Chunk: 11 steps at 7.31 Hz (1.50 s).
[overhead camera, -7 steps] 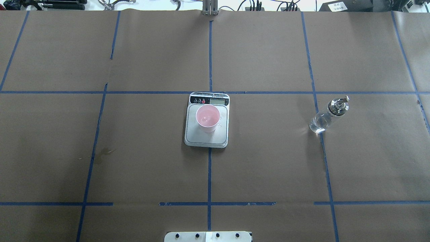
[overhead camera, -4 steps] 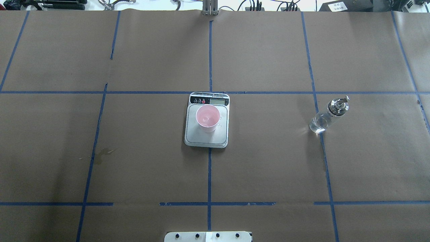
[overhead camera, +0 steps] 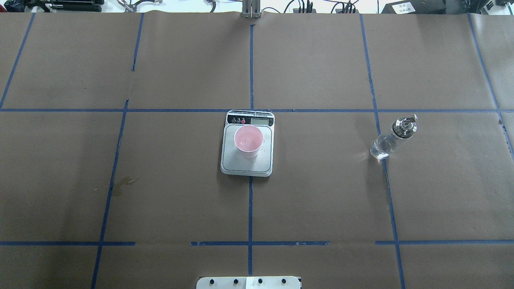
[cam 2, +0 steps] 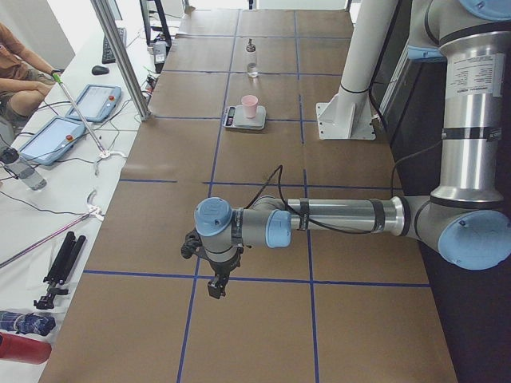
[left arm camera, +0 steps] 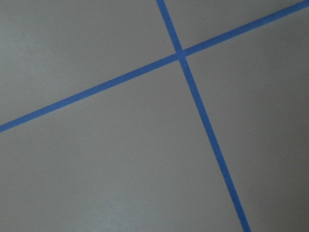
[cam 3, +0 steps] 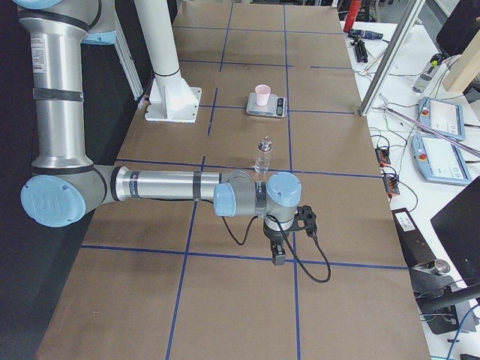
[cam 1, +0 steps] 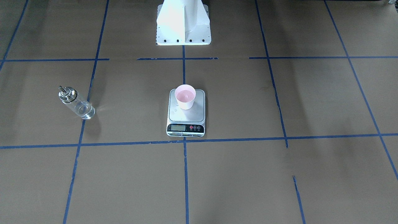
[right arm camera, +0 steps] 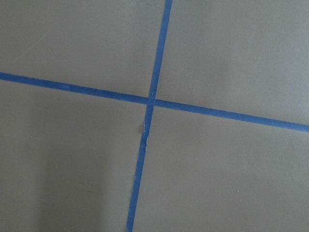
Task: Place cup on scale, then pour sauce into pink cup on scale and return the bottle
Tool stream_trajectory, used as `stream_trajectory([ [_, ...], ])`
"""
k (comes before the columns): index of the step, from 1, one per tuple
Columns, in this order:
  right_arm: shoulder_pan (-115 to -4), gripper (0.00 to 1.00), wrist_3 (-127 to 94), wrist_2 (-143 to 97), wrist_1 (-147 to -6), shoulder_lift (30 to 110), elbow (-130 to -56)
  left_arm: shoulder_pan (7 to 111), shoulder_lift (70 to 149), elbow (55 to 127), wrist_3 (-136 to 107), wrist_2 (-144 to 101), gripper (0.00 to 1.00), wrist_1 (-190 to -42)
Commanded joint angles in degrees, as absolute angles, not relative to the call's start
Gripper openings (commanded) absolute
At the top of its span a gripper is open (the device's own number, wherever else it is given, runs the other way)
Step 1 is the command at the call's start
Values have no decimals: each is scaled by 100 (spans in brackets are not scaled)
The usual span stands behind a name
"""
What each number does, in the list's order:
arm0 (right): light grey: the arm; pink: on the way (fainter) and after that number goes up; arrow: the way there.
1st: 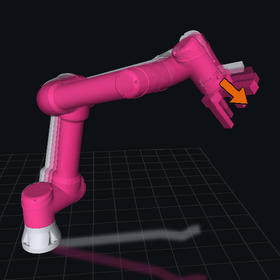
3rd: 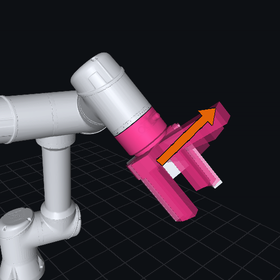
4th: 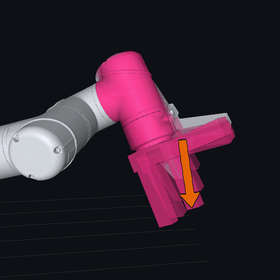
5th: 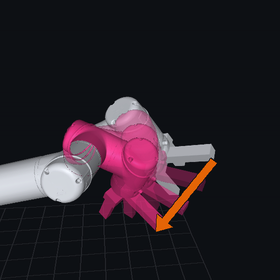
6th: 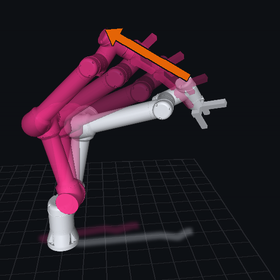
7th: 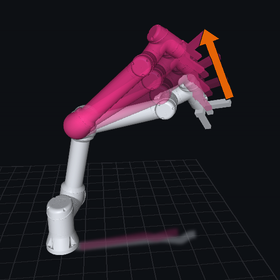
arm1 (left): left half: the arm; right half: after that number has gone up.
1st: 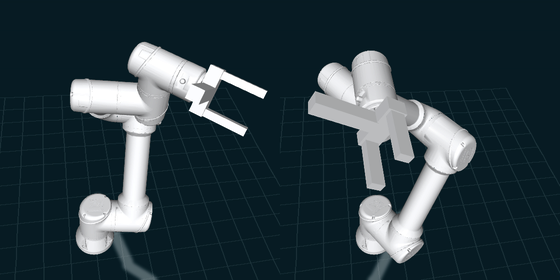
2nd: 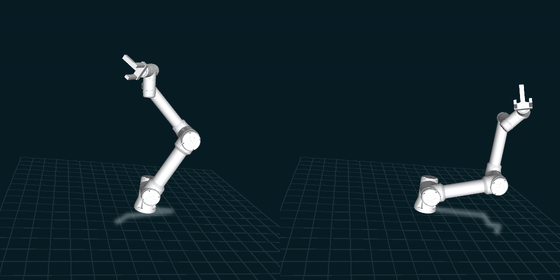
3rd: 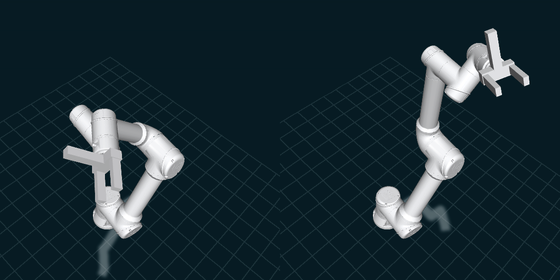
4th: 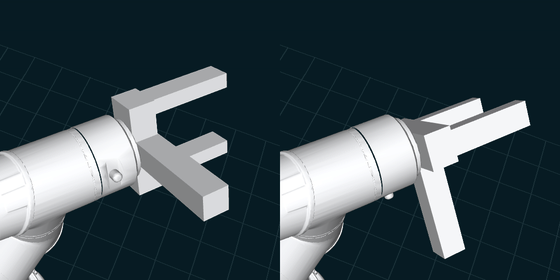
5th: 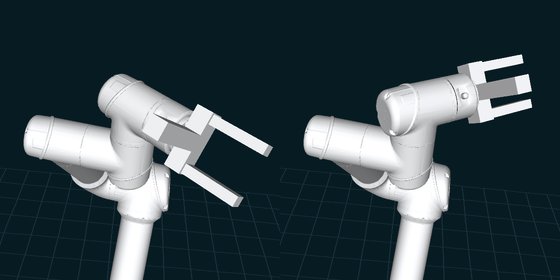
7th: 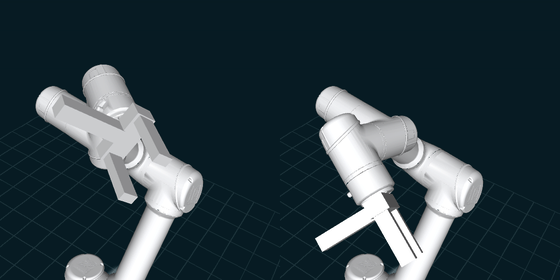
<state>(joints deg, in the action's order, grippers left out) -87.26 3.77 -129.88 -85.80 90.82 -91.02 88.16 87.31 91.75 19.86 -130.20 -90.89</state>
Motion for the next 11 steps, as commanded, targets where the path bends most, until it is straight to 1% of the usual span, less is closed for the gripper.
stream_trajectory([
  [1, -8719, 100, 316, -13034, -8446, 9062, -9026, 8824, 8745, 9202, 1986, -13025, 100, -9070],
  [6, -8736, 100, 186, -13816, -8508, 9141, -9062, 8833, 8657, 9202, 1890, -13895, 100, -9000],
  [8, -8736, 100, 53, -13825, -8499, 9141, -9079, 8833, 8710, 9421, 848, -13747, 100, -9026],
  [9, -8736, 100, 53, -13816, -8499, 9132, -9079, 8842, 8701, 9552, 826, -13363, 100, -9026],
  [11, -8736, 100, 62, -13773, -8490, 9141, -9079, 8842, 8666, 9510, 861, -13263, 100, -9035],
])
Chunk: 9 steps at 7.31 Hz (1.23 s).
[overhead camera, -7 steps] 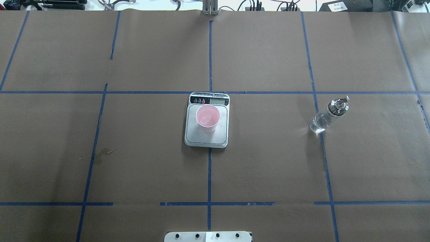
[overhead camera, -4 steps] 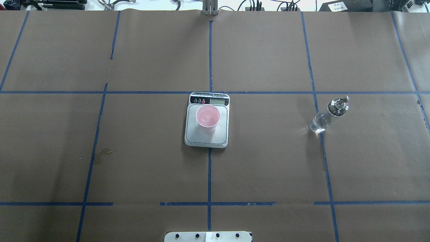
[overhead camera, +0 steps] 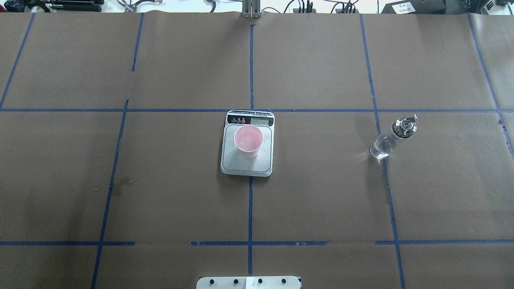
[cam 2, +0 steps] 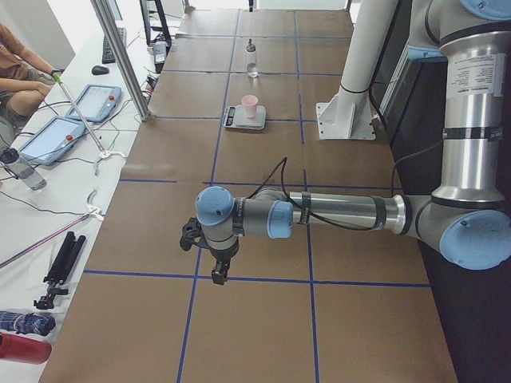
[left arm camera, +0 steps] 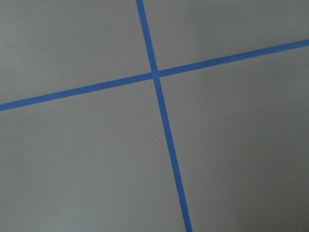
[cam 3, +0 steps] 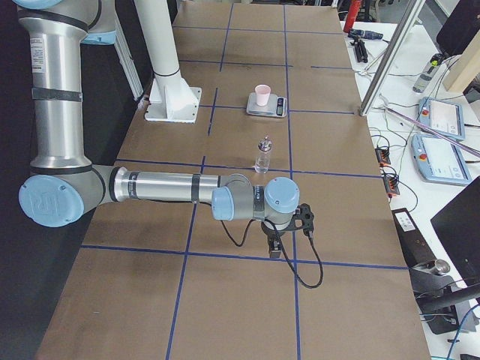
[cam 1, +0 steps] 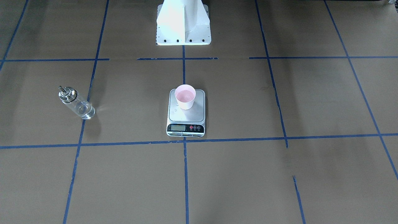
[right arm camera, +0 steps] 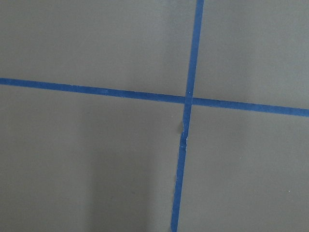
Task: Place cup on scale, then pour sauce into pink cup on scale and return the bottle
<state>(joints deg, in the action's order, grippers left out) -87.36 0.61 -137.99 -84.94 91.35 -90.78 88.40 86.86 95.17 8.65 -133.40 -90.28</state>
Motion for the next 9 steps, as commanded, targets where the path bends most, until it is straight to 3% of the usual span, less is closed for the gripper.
stream_trajectory([
  [1, -8736, 100, 62, -13729, -8490, 9141, -9070, 8946, 8657, 9518, 861, -13254, 100, -9035],
  [9, -8736, 100, -672, -13562, -8482, 9149, -9044, 9105, 8631, 9519, 809, -13280, 100, -9035],
])
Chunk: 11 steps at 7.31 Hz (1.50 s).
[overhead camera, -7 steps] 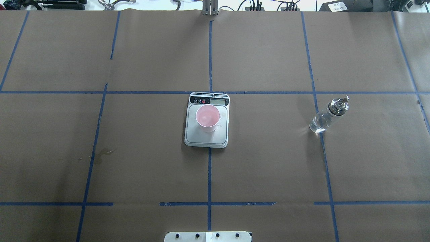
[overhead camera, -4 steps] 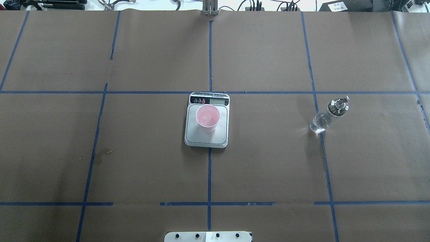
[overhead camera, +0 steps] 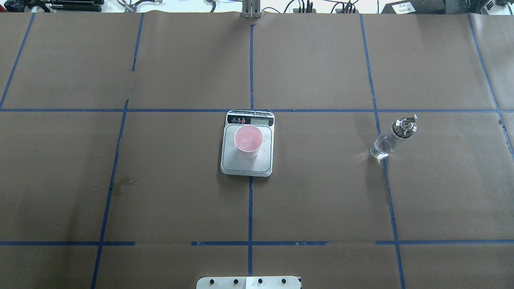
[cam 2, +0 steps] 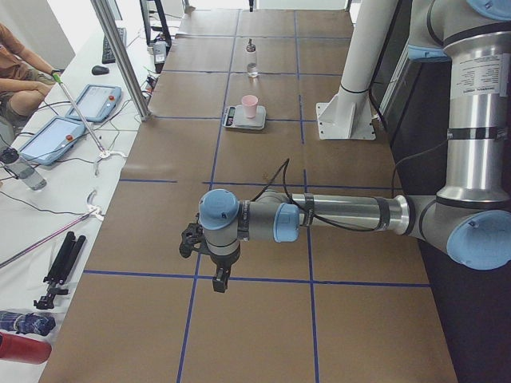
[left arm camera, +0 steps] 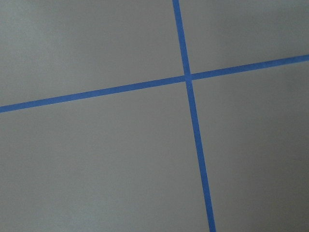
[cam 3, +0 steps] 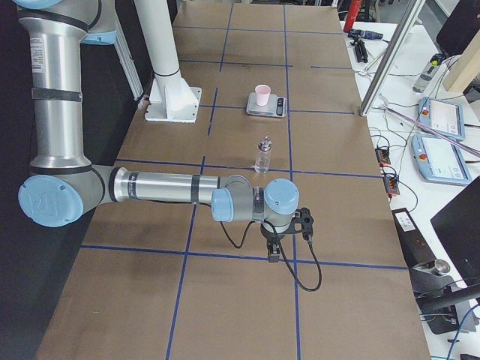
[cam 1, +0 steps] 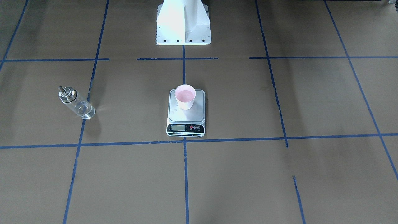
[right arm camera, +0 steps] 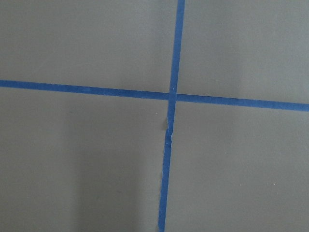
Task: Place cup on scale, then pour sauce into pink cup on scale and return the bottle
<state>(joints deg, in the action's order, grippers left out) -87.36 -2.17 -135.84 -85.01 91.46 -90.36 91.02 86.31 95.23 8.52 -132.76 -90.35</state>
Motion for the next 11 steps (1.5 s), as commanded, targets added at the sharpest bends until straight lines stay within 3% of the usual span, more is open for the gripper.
stream_trajectory([
  [1, -8736, 100, -729, -13553, -8481, 9141, -9061, 9105, 8631, 9510, 652, -13298, 100, -9035],
  [11, -8736, 100, -923, -13403, -8429, 9123, -9070, 9105, 8666, 9536, -132, -13491, 100, -9088],
])
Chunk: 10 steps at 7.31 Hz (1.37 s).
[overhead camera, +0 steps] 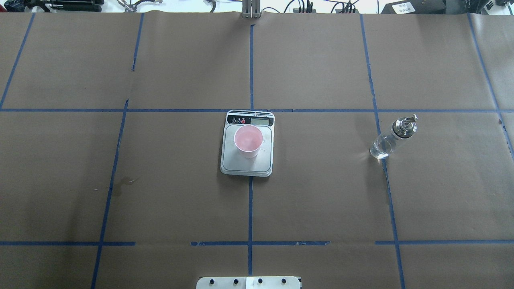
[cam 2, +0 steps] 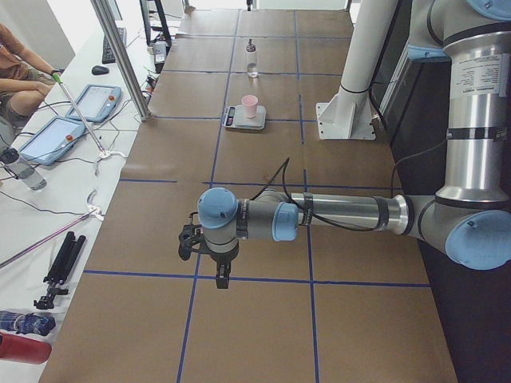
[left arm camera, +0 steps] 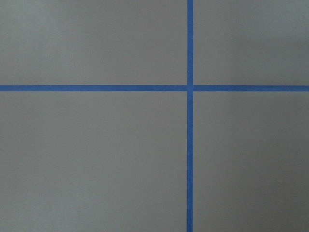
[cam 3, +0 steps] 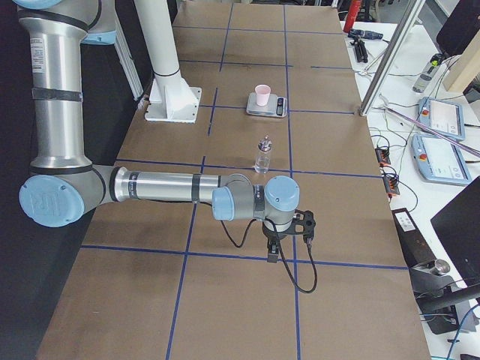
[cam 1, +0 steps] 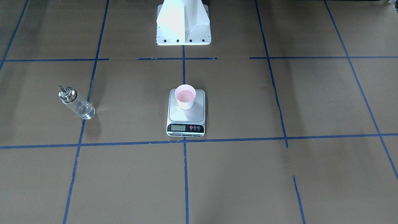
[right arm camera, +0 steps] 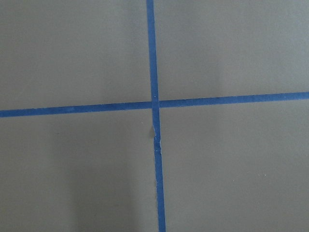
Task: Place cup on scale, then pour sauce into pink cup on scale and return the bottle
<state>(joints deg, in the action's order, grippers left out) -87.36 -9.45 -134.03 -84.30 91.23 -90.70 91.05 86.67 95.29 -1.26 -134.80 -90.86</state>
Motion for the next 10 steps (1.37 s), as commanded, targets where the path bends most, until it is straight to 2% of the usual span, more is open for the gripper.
stream_trajectory([
  [1, -8736, 100, -914, -13403, -8429, 9123, -9070, 9105, 8666, 9545, -132, -13491, 100, -9088],
  [10, -8745, 100, -229, -13421, -8446, 9167, -9053, 9105, 8649, 9554, -79, -13491, 100, -9088],
])
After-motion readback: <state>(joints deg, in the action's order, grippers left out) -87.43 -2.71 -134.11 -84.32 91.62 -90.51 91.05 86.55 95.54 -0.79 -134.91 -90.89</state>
